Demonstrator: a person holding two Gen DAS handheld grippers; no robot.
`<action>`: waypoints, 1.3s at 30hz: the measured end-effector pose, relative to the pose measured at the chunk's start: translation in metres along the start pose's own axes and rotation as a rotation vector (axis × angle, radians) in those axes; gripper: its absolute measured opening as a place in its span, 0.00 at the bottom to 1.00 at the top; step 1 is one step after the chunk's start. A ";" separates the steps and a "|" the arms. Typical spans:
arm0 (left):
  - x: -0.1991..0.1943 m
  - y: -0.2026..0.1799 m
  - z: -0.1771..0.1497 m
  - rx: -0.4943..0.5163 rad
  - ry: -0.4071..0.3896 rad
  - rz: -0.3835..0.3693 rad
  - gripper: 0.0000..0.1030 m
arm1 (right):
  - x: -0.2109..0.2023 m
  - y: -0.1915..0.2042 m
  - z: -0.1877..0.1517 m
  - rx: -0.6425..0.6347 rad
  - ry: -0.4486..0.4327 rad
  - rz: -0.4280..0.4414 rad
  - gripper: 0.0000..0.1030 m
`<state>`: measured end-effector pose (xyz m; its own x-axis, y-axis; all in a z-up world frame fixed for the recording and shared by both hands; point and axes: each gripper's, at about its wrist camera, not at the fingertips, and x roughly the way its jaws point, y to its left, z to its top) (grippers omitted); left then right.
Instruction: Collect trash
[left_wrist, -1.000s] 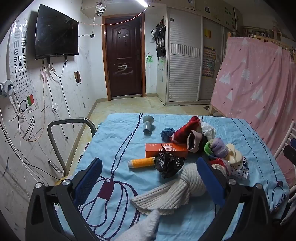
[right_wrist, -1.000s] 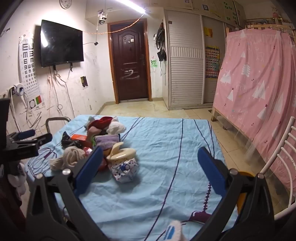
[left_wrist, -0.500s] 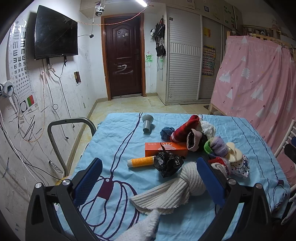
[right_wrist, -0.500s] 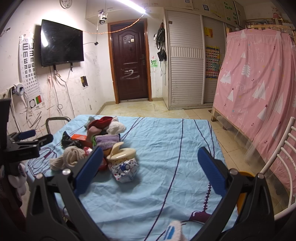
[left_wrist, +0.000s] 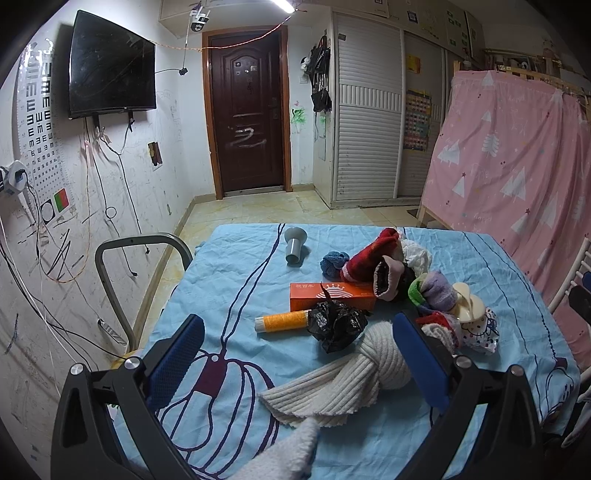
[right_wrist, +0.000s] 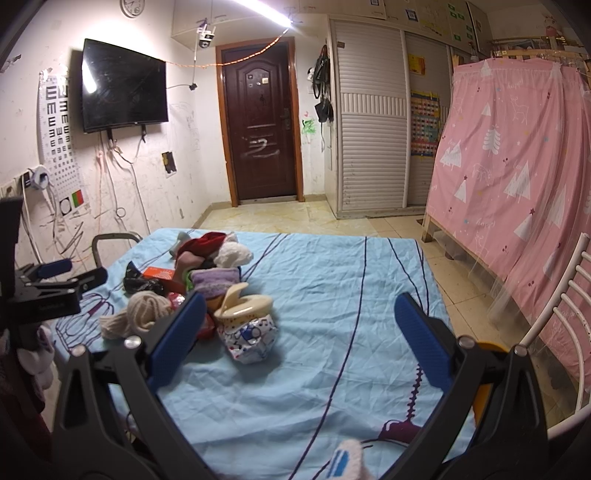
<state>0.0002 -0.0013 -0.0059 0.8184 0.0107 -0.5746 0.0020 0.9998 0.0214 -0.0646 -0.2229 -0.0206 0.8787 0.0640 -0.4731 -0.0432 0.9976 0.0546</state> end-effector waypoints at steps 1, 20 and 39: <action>0.000 0.000 -0.001 0.001 -0.001 0.000 0.90 | 0.000 0.000 0.000 0.000 0.001 0.001 0.95; 0.000 -0.002 -0.001 0.011 -0.001 0.002 0.90 | 0.000 0.001 -0.001 0.000 0.000 0.001 0.95; 0.000 -0.002 -0.001 0.010 0.001 0.000 0.90 | 0.003 -0.003 -0.001 -0.002 0.002 0.000 0.95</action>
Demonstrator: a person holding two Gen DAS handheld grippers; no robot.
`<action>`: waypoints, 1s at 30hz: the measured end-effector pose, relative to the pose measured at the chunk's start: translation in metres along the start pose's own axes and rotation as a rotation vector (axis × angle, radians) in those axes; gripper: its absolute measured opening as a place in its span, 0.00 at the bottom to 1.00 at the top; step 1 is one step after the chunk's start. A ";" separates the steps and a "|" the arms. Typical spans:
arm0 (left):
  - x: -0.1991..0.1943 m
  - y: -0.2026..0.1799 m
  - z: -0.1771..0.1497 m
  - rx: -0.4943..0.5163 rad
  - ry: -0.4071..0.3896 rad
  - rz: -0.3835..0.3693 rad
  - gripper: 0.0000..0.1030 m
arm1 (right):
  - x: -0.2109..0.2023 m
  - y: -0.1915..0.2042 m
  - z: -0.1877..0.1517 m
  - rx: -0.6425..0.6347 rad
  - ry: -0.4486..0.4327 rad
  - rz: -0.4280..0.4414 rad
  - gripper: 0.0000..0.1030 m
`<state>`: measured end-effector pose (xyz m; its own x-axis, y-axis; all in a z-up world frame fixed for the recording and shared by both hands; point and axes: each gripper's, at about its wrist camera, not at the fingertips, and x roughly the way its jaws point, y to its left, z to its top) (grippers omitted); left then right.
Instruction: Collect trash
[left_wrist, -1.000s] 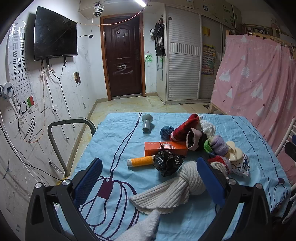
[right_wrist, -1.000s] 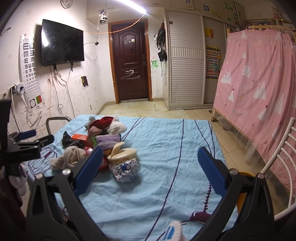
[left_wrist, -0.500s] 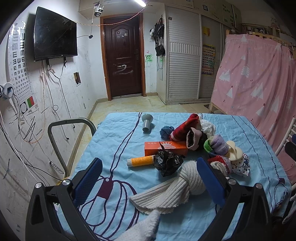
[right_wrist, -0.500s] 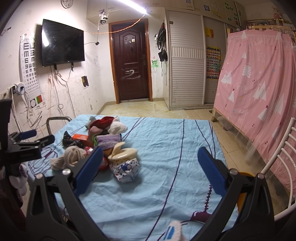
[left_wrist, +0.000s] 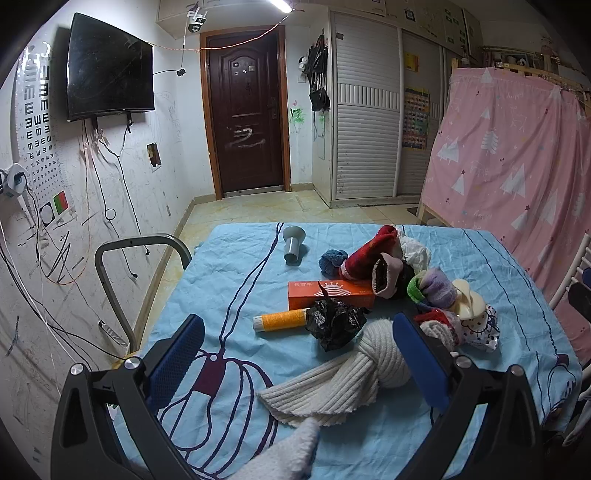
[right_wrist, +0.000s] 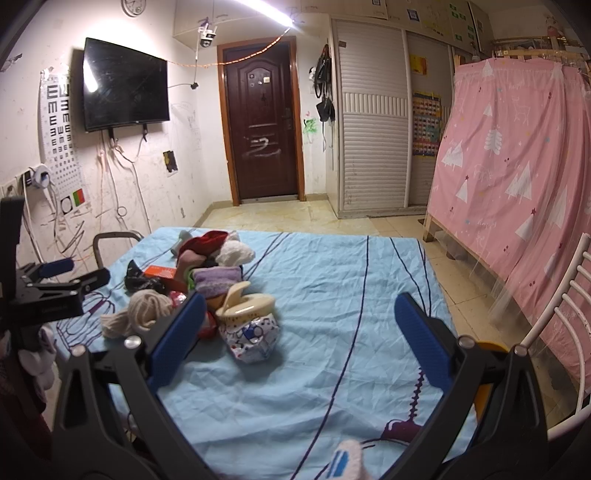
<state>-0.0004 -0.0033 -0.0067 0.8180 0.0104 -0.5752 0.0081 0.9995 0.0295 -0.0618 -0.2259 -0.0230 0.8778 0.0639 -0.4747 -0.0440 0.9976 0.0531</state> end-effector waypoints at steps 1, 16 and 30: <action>0.000 0.000 0.000 0.000 0.000 0.000 0.90 | 0.001 -0.001 0.000 0.000 0.001 0.000 0.95; 0.013 0.004 -0.004 0.017 0.025 0.003 0.90 | 0.033 0.015 -0.013 -0.029 0.070 0.033 0.95; 0.020 0.008 -0.015 0.170 0.078 -0.131 0.90 | 0.084 0.039 -0.016 -0.092 0.198 0.132 0.95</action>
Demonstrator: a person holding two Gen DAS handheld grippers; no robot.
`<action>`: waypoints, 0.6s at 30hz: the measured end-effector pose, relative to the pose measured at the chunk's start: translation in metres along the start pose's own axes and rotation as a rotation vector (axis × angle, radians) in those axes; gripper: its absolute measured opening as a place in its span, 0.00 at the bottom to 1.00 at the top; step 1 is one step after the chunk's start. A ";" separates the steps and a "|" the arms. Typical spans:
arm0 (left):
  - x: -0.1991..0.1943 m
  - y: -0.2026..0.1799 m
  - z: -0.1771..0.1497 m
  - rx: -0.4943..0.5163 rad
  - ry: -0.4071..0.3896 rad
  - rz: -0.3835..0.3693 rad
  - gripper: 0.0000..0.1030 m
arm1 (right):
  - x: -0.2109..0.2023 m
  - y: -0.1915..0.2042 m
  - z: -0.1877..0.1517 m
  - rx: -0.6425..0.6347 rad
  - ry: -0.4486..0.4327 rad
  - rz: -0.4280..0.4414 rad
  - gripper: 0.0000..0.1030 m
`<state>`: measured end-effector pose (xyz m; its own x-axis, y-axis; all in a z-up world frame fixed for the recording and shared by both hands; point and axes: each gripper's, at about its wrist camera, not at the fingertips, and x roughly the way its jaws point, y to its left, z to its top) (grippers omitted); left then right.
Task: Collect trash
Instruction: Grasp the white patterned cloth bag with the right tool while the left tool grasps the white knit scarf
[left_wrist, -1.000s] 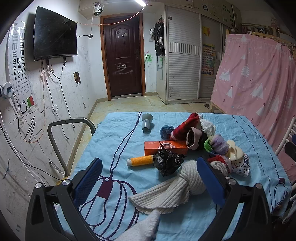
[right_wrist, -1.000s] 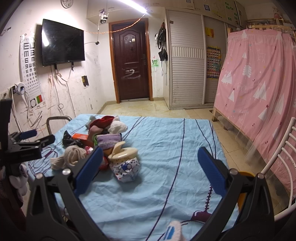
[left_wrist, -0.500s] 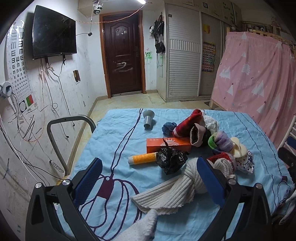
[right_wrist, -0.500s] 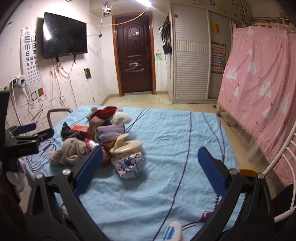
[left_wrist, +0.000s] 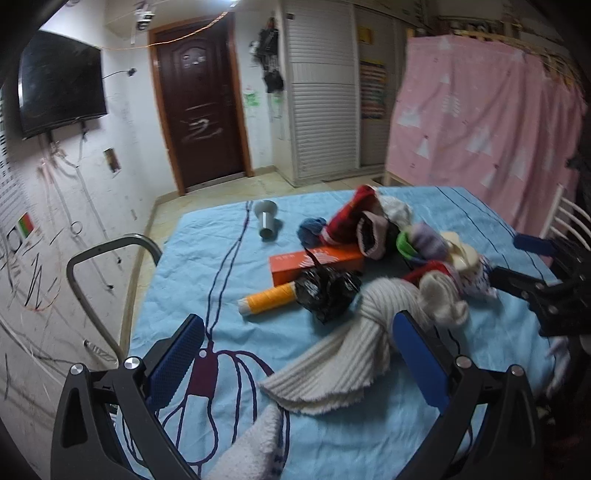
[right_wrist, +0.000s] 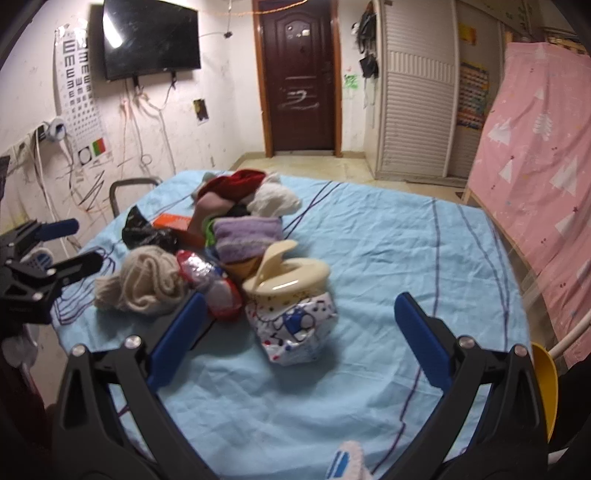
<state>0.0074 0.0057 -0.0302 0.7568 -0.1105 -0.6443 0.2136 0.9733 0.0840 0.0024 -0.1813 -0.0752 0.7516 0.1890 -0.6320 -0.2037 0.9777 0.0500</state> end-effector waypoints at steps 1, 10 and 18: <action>0.000 -0.001 -0.002 0.022 0.002 0.000 0.90 | 0.003 0.001 -0.001 -0.003 0.008 0.007 0.95; 0.017 -0.001 -0.013 0.046 0.064 -0.097 0.84 | 0.018 -0.007 -0.013 0.006 0.080 0.054 0.95; 0.035 -0.025 -0.017 0.080 0.069 -0.211 0.52 | 0.032 -0.008 -0.010 0.006 0.167 0.085 0.95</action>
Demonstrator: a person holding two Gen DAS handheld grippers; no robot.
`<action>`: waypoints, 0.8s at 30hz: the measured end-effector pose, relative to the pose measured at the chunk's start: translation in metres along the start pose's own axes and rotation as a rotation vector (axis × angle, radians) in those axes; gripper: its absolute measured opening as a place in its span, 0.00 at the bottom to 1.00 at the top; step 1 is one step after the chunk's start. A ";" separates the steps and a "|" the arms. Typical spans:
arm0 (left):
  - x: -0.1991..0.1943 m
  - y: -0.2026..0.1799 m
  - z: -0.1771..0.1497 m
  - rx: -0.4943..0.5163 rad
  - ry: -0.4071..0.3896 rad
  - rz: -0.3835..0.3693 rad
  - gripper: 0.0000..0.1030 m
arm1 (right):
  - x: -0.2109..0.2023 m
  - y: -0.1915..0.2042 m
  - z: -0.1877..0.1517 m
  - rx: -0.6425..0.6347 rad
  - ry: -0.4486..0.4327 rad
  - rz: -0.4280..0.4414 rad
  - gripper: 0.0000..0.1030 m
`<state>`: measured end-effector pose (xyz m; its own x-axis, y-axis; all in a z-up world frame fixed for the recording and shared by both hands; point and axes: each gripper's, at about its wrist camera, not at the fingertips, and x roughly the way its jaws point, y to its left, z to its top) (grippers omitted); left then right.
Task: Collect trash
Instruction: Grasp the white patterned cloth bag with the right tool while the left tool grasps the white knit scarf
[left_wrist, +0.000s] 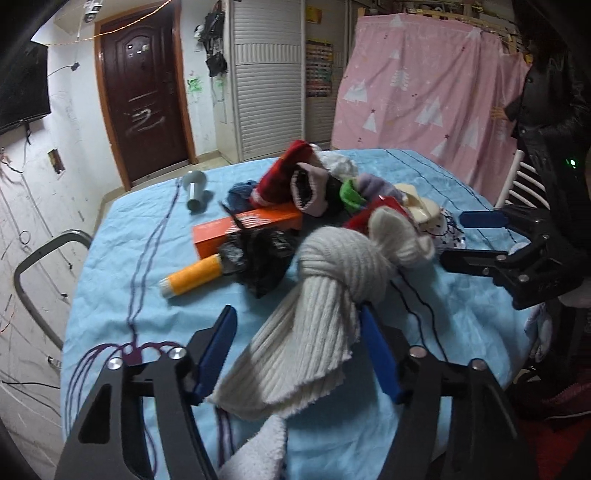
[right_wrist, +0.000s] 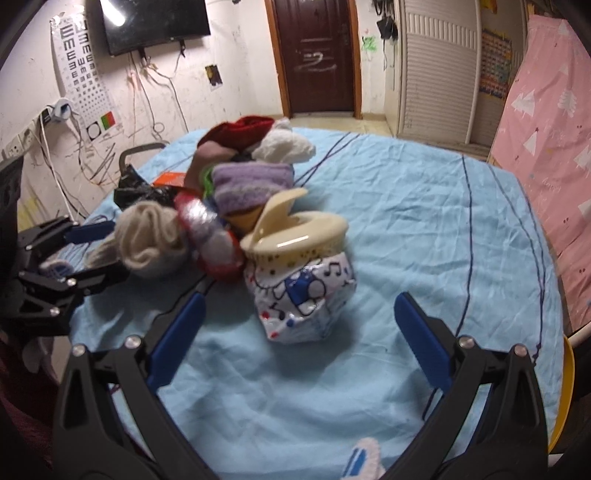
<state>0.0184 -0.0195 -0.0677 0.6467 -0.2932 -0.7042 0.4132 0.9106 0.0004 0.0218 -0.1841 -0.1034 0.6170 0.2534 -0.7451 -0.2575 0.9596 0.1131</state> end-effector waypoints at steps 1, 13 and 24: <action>0.003 -0.004 0.000 0.016 -0.003 -0.004 0.48 | 0.002 -0.002 0.000 0.003 0.010 0.005 0.95; -0.016 -0.019 0.002 0.025 -0.155 -0.055 0.10 | 0.003 -0.012 0.003 0.031 0.019 0.033 0.32; -0.049 -0.010 0.012 -0.068 -0.239 -0.003 0.03 | -0.065 -0.003 0.000 -0.004 -0.161 0.074 0.31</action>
<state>-0.0094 -0.0178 -0.0244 0.7822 -0.3488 -0.5162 0.3763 0.9249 -0.0548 -0.0175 -0.2036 -0.0553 0.7072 0.3399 -0.6200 -0.3097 0.9372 0.1606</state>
